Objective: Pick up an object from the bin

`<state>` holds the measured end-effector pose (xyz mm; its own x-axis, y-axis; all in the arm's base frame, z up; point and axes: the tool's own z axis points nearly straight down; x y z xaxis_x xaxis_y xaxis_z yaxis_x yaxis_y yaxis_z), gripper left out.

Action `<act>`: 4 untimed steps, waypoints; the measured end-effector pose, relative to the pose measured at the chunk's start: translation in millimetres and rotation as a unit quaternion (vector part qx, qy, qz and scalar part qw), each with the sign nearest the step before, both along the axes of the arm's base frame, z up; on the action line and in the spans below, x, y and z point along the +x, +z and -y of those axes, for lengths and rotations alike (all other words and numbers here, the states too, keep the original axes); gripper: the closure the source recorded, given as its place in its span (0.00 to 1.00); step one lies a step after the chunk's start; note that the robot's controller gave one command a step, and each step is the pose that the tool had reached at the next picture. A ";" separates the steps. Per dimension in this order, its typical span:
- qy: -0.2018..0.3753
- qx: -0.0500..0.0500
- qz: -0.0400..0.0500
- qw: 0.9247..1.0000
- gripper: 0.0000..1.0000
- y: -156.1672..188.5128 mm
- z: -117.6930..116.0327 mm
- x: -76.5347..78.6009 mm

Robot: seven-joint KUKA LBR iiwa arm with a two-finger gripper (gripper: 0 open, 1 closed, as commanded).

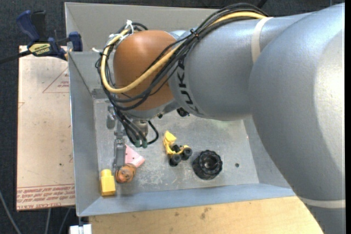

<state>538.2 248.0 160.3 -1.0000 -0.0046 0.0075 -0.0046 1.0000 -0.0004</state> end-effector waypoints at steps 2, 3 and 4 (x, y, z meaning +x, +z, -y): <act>0.032 0.002 0.006 0.999 0.00 -41.1 34.1 -33.0; 0.009 0.003 0.009 1.000 1.00 -87.2 44.2 -44.2; 0.009 0.003 0.009 1.000 1.00 -87.2 44.2 -44.2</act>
Offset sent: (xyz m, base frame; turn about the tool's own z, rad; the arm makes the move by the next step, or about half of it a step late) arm -0.0511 -0.0519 -0.0650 -0.0942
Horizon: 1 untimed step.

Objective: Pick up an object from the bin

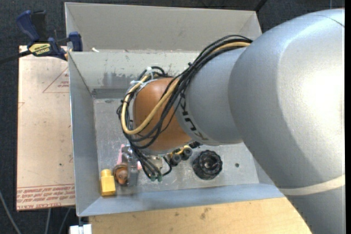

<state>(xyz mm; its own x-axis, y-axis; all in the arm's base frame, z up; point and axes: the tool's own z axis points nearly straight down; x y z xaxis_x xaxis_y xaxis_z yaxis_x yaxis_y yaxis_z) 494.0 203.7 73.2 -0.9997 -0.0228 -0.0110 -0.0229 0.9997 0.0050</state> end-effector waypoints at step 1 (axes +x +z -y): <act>0.003 0.000 0.000 1.000 1.00 182.3 -11.0 5.8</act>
Offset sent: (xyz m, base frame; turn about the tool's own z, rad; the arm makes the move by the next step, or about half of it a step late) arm 0.0000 0.0000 0.0000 0.0000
